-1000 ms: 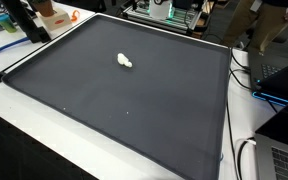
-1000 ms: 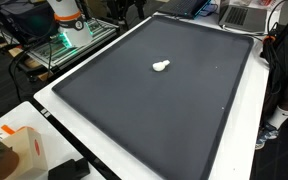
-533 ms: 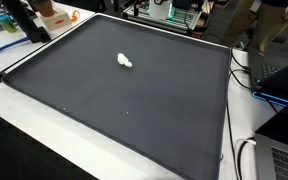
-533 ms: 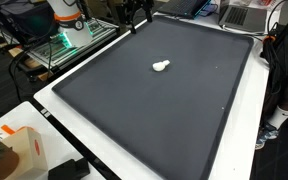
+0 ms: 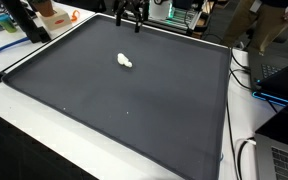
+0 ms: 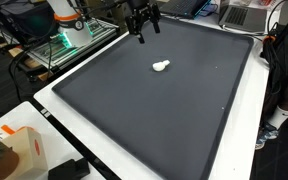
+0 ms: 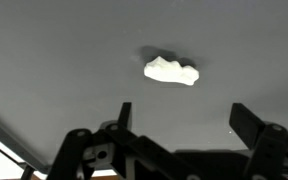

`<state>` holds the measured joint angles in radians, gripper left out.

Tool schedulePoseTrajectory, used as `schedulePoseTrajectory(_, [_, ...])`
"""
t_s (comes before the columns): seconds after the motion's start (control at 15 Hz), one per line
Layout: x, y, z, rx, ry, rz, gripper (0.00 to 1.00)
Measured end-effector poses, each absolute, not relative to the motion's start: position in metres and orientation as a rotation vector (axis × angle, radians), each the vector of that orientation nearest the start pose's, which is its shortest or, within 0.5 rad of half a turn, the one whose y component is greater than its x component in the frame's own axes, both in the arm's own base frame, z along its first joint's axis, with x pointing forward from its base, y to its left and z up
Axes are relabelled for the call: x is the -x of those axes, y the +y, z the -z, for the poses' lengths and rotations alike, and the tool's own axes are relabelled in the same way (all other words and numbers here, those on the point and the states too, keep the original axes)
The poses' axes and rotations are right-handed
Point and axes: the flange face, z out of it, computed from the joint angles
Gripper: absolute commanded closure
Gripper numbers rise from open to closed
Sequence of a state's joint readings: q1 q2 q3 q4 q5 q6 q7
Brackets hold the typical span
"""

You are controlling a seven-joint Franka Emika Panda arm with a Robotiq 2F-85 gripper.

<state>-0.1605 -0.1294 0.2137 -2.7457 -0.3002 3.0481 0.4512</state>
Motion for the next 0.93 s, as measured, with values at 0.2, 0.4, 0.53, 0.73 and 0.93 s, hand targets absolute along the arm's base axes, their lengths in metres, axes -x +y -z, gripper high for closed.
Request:
schedulePoseTrajectory(0.2, [-0.424,0.037,-0.3,3.105,0.107,0.702,0.0])
schedulePoseTrajectory(0.4, [-0.425,0.039,-0.302,3.104,0.102,0.71,0.0])
schedulePoseTrajectory(0.53, [-0.431,0.03,-0.312,3.091,0.135,0.776,0.0])
schedulePoseTrajectory(0.73, [-0.438,0.015,-0.325,3.07,0.191,0.868,0.0])
schedulePoseTrajectory(0.93, [-0.441,0.013,-0.325,3.071,0.216,0.877,0.0])
